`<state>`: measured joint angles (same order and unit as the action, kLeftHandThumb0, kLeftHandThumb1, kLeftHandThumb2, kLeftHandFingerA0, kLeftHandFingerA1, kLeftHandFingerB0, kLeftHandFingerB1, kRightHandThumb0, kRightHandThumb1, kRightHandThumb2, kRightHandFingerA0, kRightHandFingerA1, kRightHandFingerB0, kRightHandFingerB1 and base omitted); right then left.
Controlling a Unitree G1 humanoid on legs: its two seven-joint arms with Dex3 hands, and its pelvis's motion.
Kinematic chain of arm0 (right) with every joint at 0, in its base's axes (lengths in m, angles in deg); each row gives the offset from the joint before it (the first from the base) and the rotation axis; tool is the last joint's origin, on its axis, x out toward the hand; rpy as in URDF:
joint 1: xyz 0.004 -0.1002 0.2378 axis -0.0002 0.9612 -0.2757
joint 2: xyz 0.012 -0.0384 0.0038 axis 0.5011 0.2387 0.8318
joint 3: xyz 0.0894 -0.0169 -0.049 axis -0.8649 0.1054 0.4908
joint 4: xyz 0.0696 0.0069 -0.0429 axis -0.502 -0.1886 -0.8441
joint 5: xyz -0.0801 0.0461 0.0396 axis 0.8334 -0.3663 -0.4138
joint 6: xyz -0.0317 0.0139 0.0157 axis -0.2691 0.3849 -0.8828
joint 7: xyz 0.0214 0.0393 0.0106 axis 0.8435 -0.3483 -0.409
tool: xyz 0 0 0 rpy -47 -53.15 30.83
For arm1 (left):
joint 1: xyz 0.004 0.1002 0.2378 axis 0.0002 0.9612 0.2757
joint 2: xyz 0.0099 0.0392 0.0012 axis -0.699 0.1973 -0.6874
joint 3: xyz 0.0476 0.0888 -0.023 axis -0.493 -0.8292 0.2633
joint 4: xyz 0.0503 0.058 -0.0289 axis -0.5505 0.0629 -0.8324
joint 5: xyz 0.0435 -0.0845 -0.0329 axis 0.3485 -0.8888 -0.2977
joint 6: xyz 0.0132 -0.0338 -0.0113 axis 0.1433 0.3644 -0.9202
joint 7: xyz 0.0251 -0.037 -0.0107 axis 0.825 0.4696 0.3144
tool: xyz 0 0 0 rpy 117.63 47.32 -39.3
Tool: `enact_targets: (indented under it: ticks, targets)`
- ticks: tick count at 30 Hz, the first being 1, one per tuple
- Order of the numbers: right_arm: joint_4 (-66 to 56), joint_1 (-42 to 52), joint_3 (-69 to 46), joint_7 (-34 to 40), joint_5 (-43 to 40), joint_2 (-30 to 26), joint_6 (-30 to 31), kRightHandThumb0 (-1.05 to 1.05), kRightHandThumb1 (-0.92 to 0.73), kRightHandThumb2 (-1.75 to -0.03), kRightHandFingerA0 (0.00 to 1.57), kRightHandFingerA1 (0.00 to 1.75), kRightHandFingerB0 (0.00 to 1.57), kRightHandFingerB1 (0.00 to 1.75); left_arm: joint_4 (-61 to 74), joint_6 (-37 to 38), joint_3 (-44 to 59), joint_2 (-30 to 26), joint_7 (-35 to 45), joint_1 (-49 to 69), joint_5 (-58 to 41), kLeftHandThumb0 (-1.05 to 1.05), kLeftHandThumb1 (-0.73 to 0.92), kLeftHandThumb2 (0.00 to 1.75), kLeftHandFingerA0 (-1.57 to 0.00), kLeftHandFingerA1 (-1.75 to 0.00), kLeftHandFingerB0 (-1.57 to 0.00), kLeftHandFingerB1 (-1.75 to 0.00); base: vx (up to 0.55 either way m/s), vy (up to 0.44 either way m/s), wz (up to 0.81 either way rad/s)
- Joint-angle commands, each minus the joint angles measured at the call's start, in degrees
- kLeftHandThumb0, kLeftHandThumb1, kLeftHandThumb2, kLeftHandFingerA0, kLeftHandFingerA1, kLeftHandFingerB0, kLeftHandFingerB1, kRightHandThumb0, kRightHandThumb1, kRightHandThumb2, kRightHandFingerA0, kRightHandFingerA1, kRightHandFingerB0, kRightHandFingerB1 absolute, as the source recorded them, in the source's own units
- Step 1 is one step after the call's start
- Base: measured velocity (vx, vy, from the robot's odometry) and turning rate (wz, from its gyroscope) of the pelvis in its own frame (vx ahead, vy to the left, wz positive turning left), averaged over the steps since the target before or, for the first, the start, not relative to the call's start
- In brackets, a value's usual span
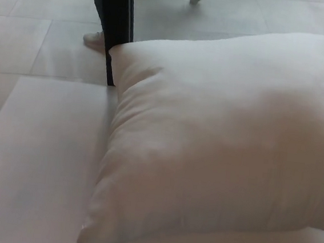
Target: The robot uses its left hand to press on the left side of the pillow kept in the middle of the desk and uses its right hand to lift up and the right side of the pillow and turn it over
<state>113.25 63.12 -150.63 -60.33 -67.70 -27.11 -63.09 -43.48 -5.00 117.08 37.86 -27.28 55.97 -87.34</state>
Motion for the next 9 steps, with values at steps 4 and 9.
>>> enact_targets:
  ticks: [4,9]
  targets:
    - [26.6,5.6,-11.6,3.9,-6.4,-1.2,-21.7,-1.05,-0.62,-1.13,0.66,1.32,0.09,0.8,-23.2,-2.4,7.4,-1.6,14.4,8.2,-3.5,-0.59,0.54,0.57,-0.35,-0.76,-0.23,-0.6,0.0,0.0,0.0]
    - [28.5,6.1,-7.0,9.9,-1.1,2.1,-25.8,-0.97,-0.54,-1.07,0.78,1.33,0.14,0.82,-28.5,1.5,-2.2,-0.9,14.0,12.3,6.9,-0.58,0.38,0.8,-0.52,-0.72,-0.4,-0.61,0.0,0.0,0.0]
